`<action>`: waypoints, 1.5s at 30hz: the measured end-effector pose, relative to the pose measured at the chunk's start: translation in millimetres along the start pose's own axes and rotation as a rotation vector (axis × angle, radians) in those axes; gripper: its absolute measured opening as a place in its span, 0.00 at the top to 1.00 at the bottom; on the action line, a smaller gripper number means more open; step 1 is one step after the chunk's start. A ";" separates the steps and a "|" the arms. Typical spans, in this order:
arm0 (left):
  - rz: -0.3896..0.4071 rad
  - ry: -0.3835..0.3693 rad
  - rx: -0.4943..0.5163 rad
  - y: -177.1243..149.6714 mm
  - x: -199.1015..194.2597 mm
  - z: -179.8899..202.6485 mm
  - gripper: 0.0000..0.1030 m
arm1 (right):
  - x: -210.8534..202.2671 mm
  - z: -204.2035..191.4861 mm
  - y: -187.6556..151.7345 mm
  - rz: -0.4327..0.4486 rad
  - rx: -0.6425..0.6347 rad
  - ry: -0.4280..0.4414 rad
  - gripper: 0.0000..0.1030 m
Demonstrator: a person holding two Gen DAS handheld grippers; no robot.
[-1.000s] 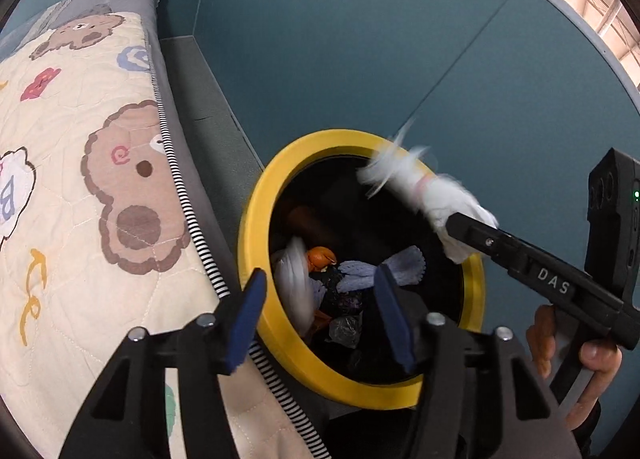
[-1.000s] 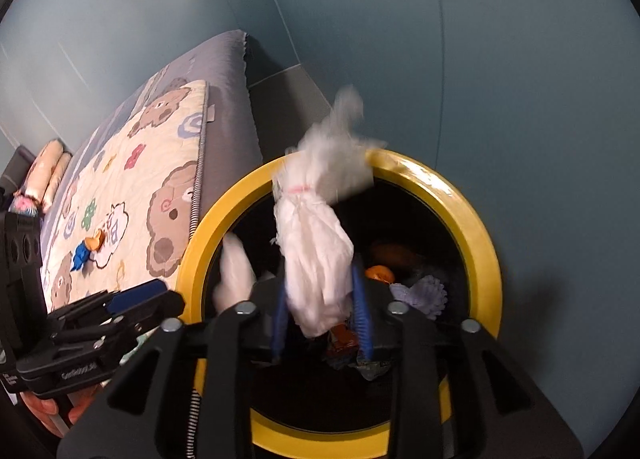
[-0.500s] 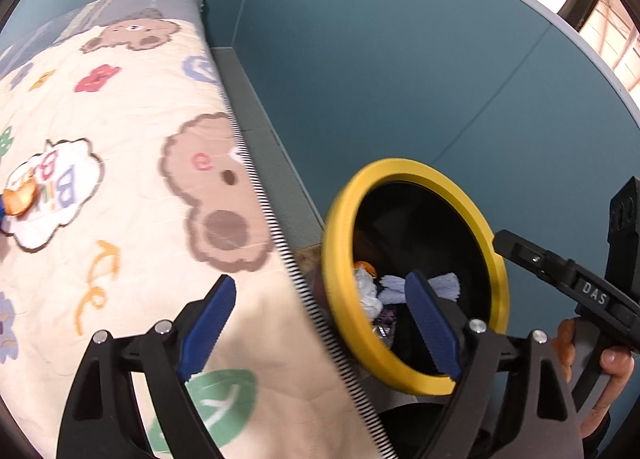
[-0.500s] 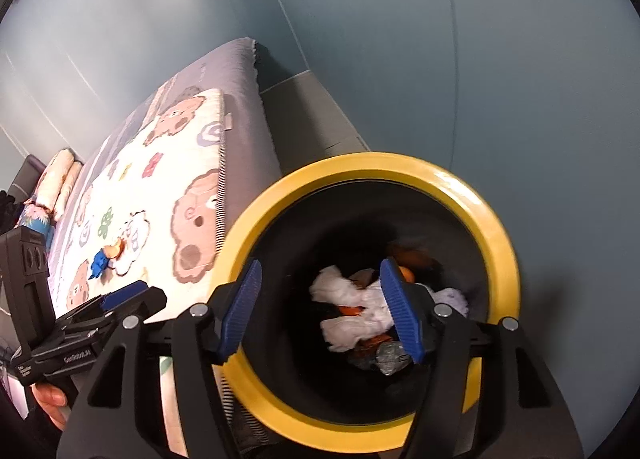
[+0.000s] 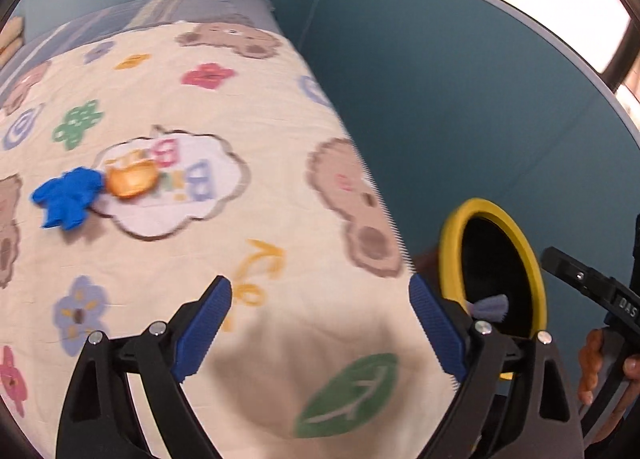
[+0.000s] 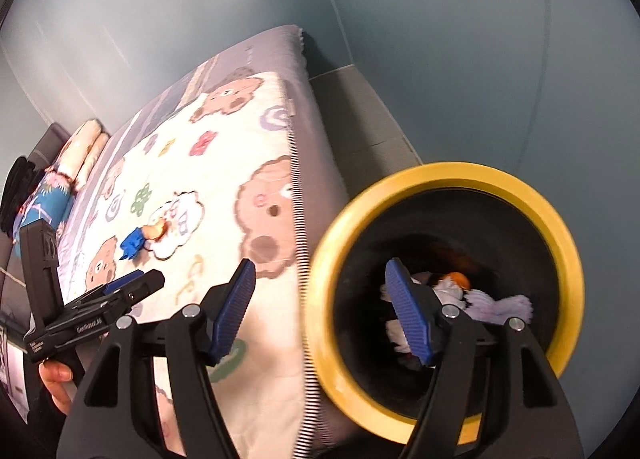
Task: Collect trash
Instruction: 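Move both open tools back toward the blue glove and orange peel, then grasp the blue glove with the left tool while the right tool grasps the orange peel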
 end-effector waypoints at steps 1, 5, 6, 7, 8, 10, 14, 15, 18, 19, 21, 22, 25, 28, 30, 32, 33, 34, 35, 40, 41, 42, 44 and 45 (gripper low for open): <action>0.005 0.011 -0.009 1.0 -2.9 -9.4 0.16 | 1.5 -6.7 1.2 -0.002 -0.008 0.005 0.37; 0.021 0.055 -0.049 6.1 -12.4 -45.3 0.16 | 9.9 -35.2 6.5 -0.016 -0.038 0.030 0.37; 0.025 0.065 -0.057 6.7 -15.0 -53.4 0.16 | 13.5 -46.0 8.0 -0.021 -0.050 0.039 0.37; 0.029 0.078 -0.065 8.2 -17.8 -63.1 0.16 | 17.1 -54.2 9.5 -0.026 -0.060 0.047 0.37; 0.034 0.094 -0.074 9.9 -20.4 -72.9 0.16 | 18.8 -59.1 10.1 -0.030 -0.064 0.051 0.37; 0.042 0.116 -0.096 12.7 -24.9 -89.9 0.16 | 30.5 -79.1 13.7 -0.054 -0.077 0.075 0.37; 0.053 0.155 -0.148 18.7 -32.8 -129.7 0.16 | 47.0 -107.4 18.7 -0.078 -0.102 0.097 0.37; 0.056 0.167 -0.157 20.2 -33.8 -140.3 0.16 | 52.4 -116.9 20.1 -0.087 -0.110 0.110 0.37; 0.060 0.199 -0.178 23.9 -35.3 -165.4 0.16 | 67.9 -140.2 24.3 -0.106 -0.128 0.124 0.37; 0.059 0.207 -0.185 24.8 -35.0 -172.4 0.16 | 73.4 -148.2 25.5 -0.114 -0.134 0.129 0.37; 0.055 0.228 -0.201 27.0 -34.3 -189.4 0.16 | 87.2 -165.9 28.8 -0.135 -0.147 0.143 0.37; 0.054 0.239 -0.212 28.3 -33.6 -199.9 0.16 | 91.3 -171.9 29.7 -0.141 -0.151 0.146 0.37; 0.044 0.260 -0.242 31.1 -29.3 -222.3 0.16 | 109.6 -192.0 32.1 -0.166 -0.167 0.159 0.37; 0.027 0.272 -0.277 32.8 -21.7 -245.1 0.16 | 130.5 -212.3 32.9 -0.194 -0.187 0.173 0.37; 0.023 0.280 -0.295 34.5 -16.6 -256.3 0.16 | 147.9 -227.6 32.4 -0.212 -0.205 0.186 0.37; 0.018 0.282 -0.315 36.2 -11.2 -266.8 0.16 | 158.7 -235.7 31.3 -0.222 -0.210 0.194 0.37; 0.015 0.280 -0.329 37.3 -7.7 -272.3 0.16 | 167.3 -241.6 31.1 -0.232 -0.211 0.202 0.37; 0.012 0.279 -0.341 38.4 -4.6 -276.8 0.16 | 176.5 -246.8 31.1 -0.245 -0.211 0.211 0.37; 0.010 0.277 -0.352 39.5 -2.3 -280.8 0.16 | 182.8 -250.6 31.2 -0.253 -0.210 0.215 0.37; 0.005 0.261 -0.403 44.6 11.3 -297.9 0.16 | 219.2 -272.9 28.5 -0.295 -0.224 0.219 0.37; 0.003 0.259 -0.411 45.2 13.9 -299.8 0.16 | 224.1 -275.4 28.1 -0.301 -0.224 0.219 0.37; 0.002 0.256 -0.418 45.7 16.2 -301.8 0.16 | 233.0 -280.8 27.4 -0.312 -0.226 0.223 0.37; 0.001 0.250 -0.429 46.9 20.7 -305.7 0.16 | 241.5 -285.4 26.9 -0.317 -0.234 0.223 0.37; 0.003 0.249 -0.432 47.6 22.7 -306.5 0.16 | 248.1 -290.3 25.9 -0.320 -0.241 0.221 0.37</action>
Point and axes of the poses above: each gripper's, at about its wrist camera, not at the fingertips, and x roughly the way its jaws point, z to its right, y to its top, the point moved 2 cm from there along x, roughly the way its jaws point, and after that the axes turned 1 degree about -y, right-handed, at the moved point
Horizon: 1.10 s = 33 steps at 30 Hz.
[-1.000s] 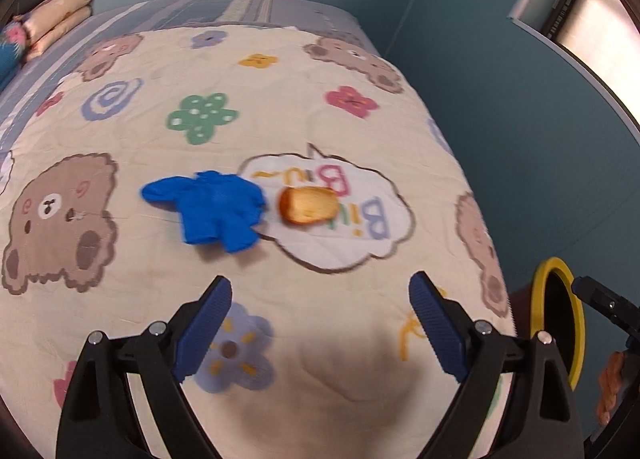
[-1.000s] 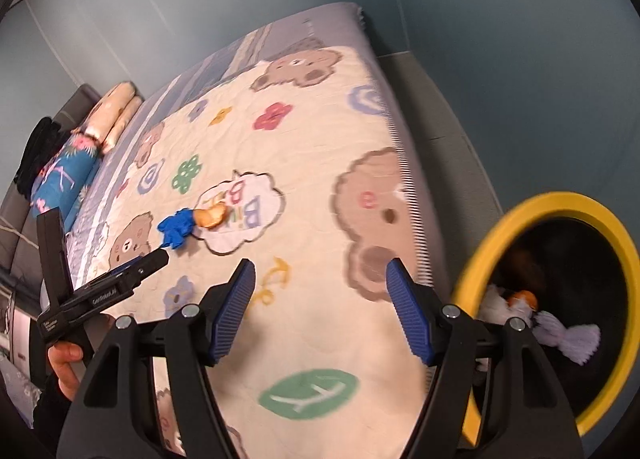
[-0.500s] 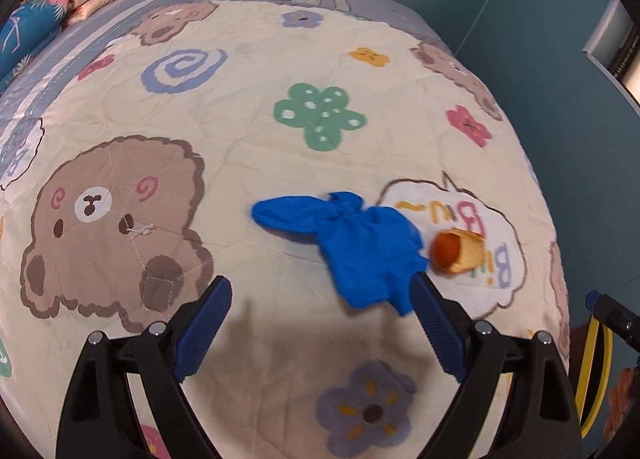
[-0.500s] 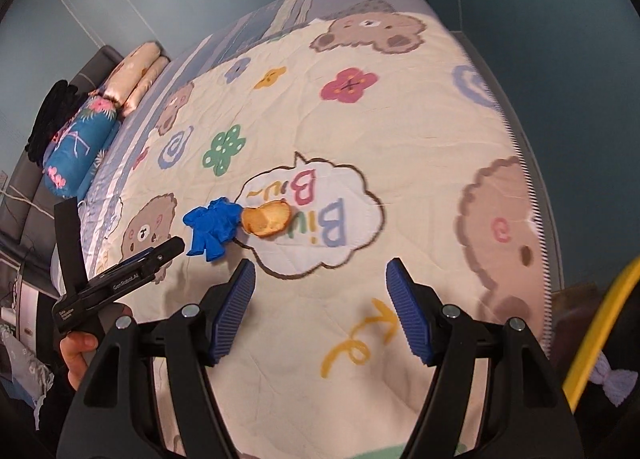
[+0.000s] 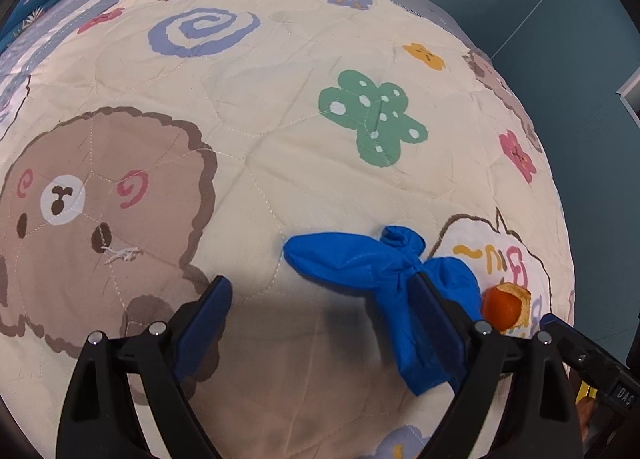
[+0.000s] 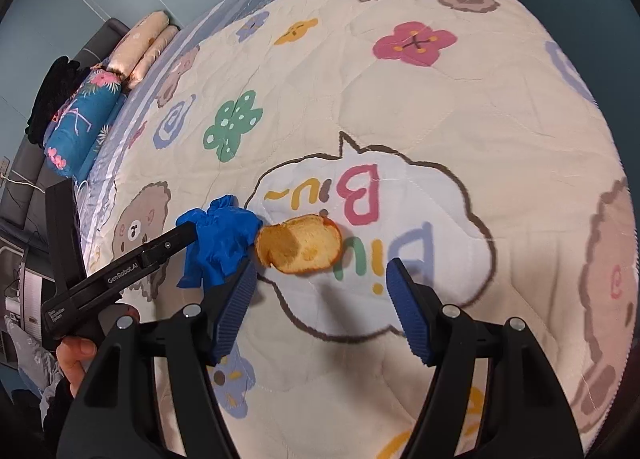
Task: Collect trash
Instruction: 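Grasp the blue glove with the left tool while the right tool grasps the orange peel, then carry the blue glove and orange peel over the yellow-rimmed bin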
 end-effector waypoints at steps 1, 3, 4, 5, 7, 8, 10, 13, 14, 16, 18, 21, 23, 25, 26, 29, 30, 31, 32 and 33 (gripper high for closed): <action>0.001 0.000 -0.001 0.6 1.3 0.0 0.16 | 4.0 -0.1 1.2 -0.003 -0.001 0.001 0.37; 0.005 0.002 0.002 1.8 3.3 1.3 0.16 | 11.9 -2.4 3.6 -0.008 -0.005 0.004 0.37; 0.006 0.003 0.005 2.0 4.1 2.0 0.16 | 16.4 -4.3 4.5 -0.011 -0.011 0.003 0.37; 0.008 0.007 0.008 1.9 4.4 2.3 0.16 | 19.4 -5.3 5.2 -0.013 -0.015 -0.001 0.37; 0.016 0.010 0.011 1.6 4.7 3.1 0.16 | 26.3 -8.3 6.1 -0.018 -0.024 -0.004 0.38; 0.021 0.010 0.012 1.2 4.9 3.4 0.16 | 29.1 -9.2 6.5 -0.021 -0.028 -0.006 0.41; 0.030 0.014 0.012 -0.2 5.2 4.0 0.19 | 34.7 -10.7 7.1 -0.026 -0.034 -0.008 0.44; 0.037 0.023 0.029 -2.5 6.3 8.1 0.29 | 40.6 -15.7 5.8 -0.028 -0.056 -0.012 0.50; 0.038 0.026 0.036 -2.8 6.7 9.5 0.35 | 41.8 -17.1 5.1 -0.027 -0.063 -0.014 0.55; 0.036 0.029 0.052 -4.4 8.5 12.8 0.48 | 46.2 -21.2 1.9 -0.037 -0.079 -0.012 0.64; 0.034 0.032 0.061 -6.2 10.1 15.3 0.64 | 47.5 -22.5 -0.6 -0.043 -0.087 -0.014 0.70; 0.015 0.011 0.054 -8.6 13.1 16.0 0.88 | 49.0 -21.1 -3.4 -0.052 -0.071 -0.013 0.80; 0.010 0.007 0.053 -10.5 14.0 17.4 0.96 | 49.2 -19.0 -2.9 -0.054 -0.061 -0.017 0.89; 0.014 0.008 0.057 -11.5 13.1 18.6 0.98 | 48.5 -18.0 -3.9 -0.057 -0.056 -0.012 0.92; 0.014 0.004 0.054 -11.7 12.5 18.7 0.98 | 48.8 -17.4 -4.2 -0.061 -0.052 -0.007 0.93; 0.008 -0.009 0.043 -11.7 10.3 18.6 0.98 | 49.2 -15.3 -3.4 -0.060 -0.043 0.004 0.93; 0.008 -0.013 0.043 -11.9 8.8 18.7 0.98 | 48.9 -14.8 -3.2 -0.059 -0.037 0.008 0.93; 0.011 -0.019 0.045 -12.0 5.9 18.9 0.98 | 47.7 -14.7 -2.9 -0.056 -0.034 0.014 0.93; 0.015 -0.020 0.048 -12.9 3.0 18.4 0.99 | 46.4 -14.7 -2.8 -0.054 -0.034 0.018 0.93; 0.019 -0.021 0.051 -13.2 0.0 18.3 0.99 | 43.4 -15.5 -2.8 -0.046 -0.035 0.019 0.93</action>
Point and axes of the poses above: each gripper's, at about its wrist camera, not at the fingertips, and x roughly the way its jaws point, z to its right, y to its top, the point moved 2 cm from there along x, roughly the way its jaws point, and after that the axes turned 1 degree about -y, right-handed, at the moved point
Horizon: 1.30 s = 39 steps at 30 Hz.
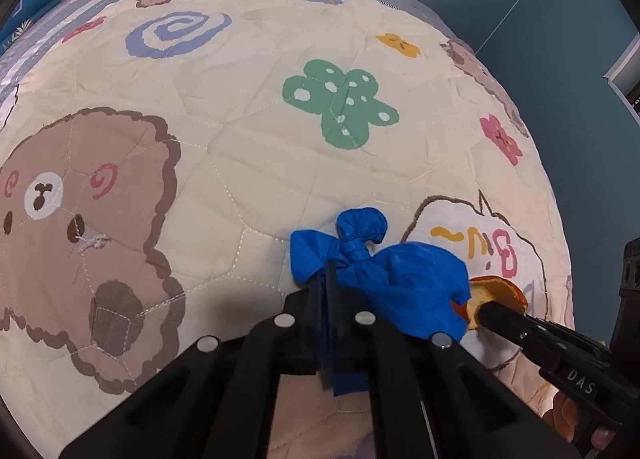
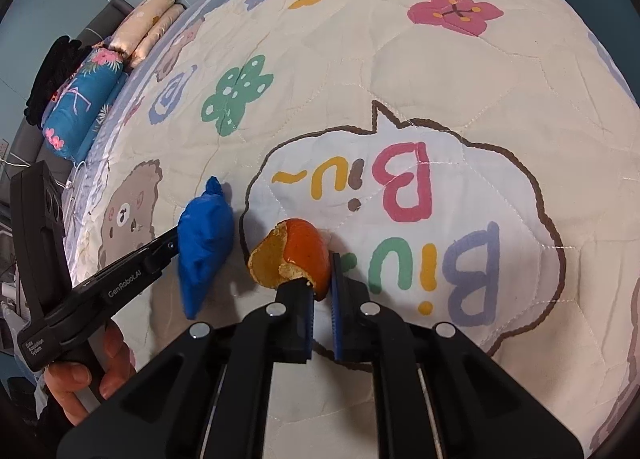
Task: Collect trash
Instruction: 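Carry the blue glove and orange peel over the yellow-rimmed bin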
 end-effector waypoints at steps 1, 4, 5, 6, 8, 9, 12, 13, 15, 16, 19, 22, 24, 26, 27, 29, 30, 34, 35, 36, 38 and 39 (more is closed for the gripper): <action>0.003 -0.002 0.001 -0.1 -3.5 -0.4 0.99 | -1.7 0.0 0.2 0.002 -0.001 0.001 0.94; 0.003 -0.018 -0.015 -0.5 -10.7 -3.1 0.99 | -9.3 1.1 -0.4 0.013 0.003 0.007 0.94; 0.004 -0.018 -0.017 -0.6 -12.4 -3.2 0.99 | -11.7 1.3 -0.9 0.016 0.004 0.010 0.94; 0.007 -0.017 -0.017 -0.8 -14.4 -3.4 0.99 | -13.9 1.6 -1.3 0.018 0.005 0.012 0.94; 0.010 -0.018 -0.012 -2.5 -18.0 -2.3 0.99 | -19.3 2.5 -2.8 0.024 0.006 0.009 0.94; 0.010 -0.019 -0.011 -3.7 -19.4 -1.5 0.99 | -21.8 3.2 -3.6 0.027 0.007 0.008 0.94; 0.011 -0.030 -0.013 -7.4 -25.0 0.7 0.99 | -31.4 6.1 -6.9 0.035 0.017 0.010 0.94; 0.012 -0.035 -0.011 -8.1 -27.0 1.7 0.99 | -33.8 6.5 -7.9 0.037 0.018 0.011 0.94; 0.017 -0.039 -0.003 -8.7 -30.7 4.9 0.99 | -38.9 7.1 -9.6 0.042 0.018 0.014 0.94; 0.022 -0.044 0.002 -9.4 -34.6 6.8 0.99 | -44.7 7.3 -10.9 0.050 0.019 0.015 0.94; 0.034 -0.056 0.012 -11.1 -45.2 11.1 0.99 | -53.3 8.5 -13.3 0.062 0.019 0.016 0.94; 0.049 -0.070 0.030 -12.6 -56.7 17.7 0.99 | -62.7 9.0 -16.9 0.073 0.019 0.020 0.94; 0.063 -0.078 0.042 -13.5 -65.7 22.1 0.99 | -70.5 9.4 -19.7 0.082 0.021 0.023 0.94; 0.073 -0.086 0.047 -14.3 -73.0 26.0 0.99 | -76.8 9.5 -22.0 0.091 0.020 0.023 0.94; 0.077 -0.091 0.049 -14.9 -77.2 27.8 0.99 | -82.1 9.6 -24.0 0.099 0.018 0.024 0.94; 0.086 -0.097 0.059 -16.6 -84.2 31.3 0.99 | -88.1 10.9 -26.8 0.106 0.019 0.027 0.94; 0.089 -0.099 0.064 -17.6 -87.2 33.3 0.99 | -90.8 11.2 -28.3 0.110 0.019 0.028 0.94; 0.103 -0.113 0.080 -23.5 -100.9 42.2 0.99 | -107.2 14.1 -36.6 0.130 0.021 0.031 0.94; 0.105 -0.115 0.082 -25.1 -103.9 44.1 0.99 | -111.3 14.9 -38.9 0.135 0.023 0.032 0.94; 0.108 -0.117 0.087 -26.6 -106.6 46.2 0.99 | -114.5 15.7 -40.9 0.137 0.025 0.034 0.94; 0.114 -0.124 0.096 -30.2 -113.3 51.4 0.99 | -123.5 17.9 -46.3 0.146 0.028 0.033 0.94; 0.117 -0.129 0.101 -32.0 -116.9 54.2 0.99 | -128.3 18.8 -49.0 0.152 0.026 0.032 0.94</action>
Point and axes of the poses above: each gripper's, at about its wrist camera, not at the fingertips, and x roughly the way its jaws point, z to its right, y to its top, the point moved 2 cm from there along x, roughly the way its jaws point, and after that the axes turned 1 degree about -y, right-handed, at the moved point
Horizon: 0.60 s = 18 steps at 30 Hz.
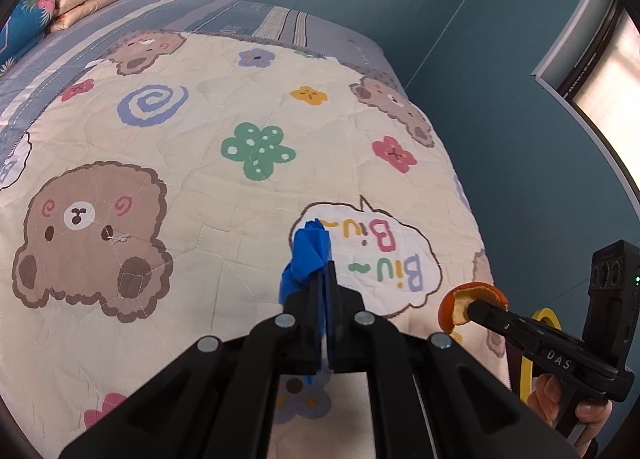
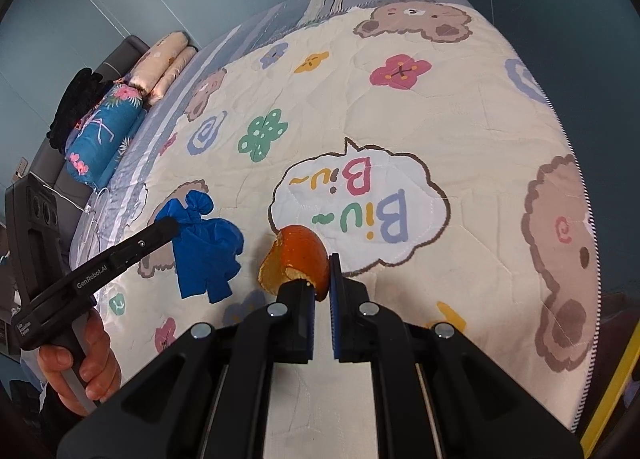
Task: Collect trash
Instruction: 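Carry the blue glove and orange peel over the yellow-rimmed bin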
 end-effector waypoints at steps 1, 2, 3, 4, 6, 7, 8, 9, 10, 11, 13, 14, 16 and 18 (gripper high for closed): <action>0.004 -0.004 0.004 -1.2 -3.4 3.4 0.99 | -2.6 0.2 -1.3 0.003 -0.001 -0.002 0.94; 0.006 -0.007 0.008 -2.3 -5.9 6.5 0.99 | -7.9 1.4 -3.6 0.010 -0.001 -0.005 0.94; 0.009 -0.012 0.015 -3.5 -9.5 10.8 0.99 | -13.9 3.0 -6.1 0.015 0.002 -0.006 0.94; 0.013 -0.016 0.022 -4.5 -12.6 14.8 0.99 | -16.3 3.6 -7.0 0.016 0.002 -0.005 0.94; 0.019 -0.024 0.034 -6.9 -18.2 22.8 0.99 | -28.4 6.7 -11.2 0.033 0.003 -0.011 0.94; 0.020 -0.028 0.039 -8.1 -20.9 26.8 0.99 | -31.2 7.2 -12.7 0.036 0.003 -0.011 0.94; 0.022 -0.031 0.045 -9.5 -23.3 30.5 0.99 | -37.0 9.1 -15.4 0.042 0.006 -0.010 0.94; 0.023 -0.036 0.051 -11.2 -26.0 35.0 0.99 | -43.3 11.7 -17.8 0.048 0.010 -0.013 0.94; 0.023 -0.041 0.057 -12.9 -27.8 39.5 0.99 | -46.1 13.2 -19.1 0.051 0.011 -0.014 0.94; 0.024 -0.044 0.061 -14.1 -29.2 43.9 0.99 | -51.2 16.4 -20.7 0.057 0.015 -0.015 0.94; 0.024 -0.056 0.072 -17.3 -31.8 52.7 0.99 | -62.2 21.8 -25.4 0.069 0.019 -0.021 0.94; 0.024 -0.062 0.078 -19.1 -33.2 57.5 0.99 | -65.1 23.8 -26.6 0.072 0.020 -0.022 0.94; 0.024 -0.074 0.089 -22.6 -35.3 66.7 0.99 | -73.9 29.2 -30.4 0.082 0.027 -0.025 0.94; 0.022 -0.086 0.102 -26.0 -36.9 76.5 0.99 | -86.7 36.3 -36.2 0.095 0.037 -0.031 0.94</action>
Point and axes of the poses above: each gripper's, at about its wrist camera, not at the fingertips, and x roughly the way its jaws point, z to its right, y to its top, the point moved 2 cm from there along x, roughly the way its jaws point, and after that the axes turned 1 degree about -y, right-handed, at the moved point
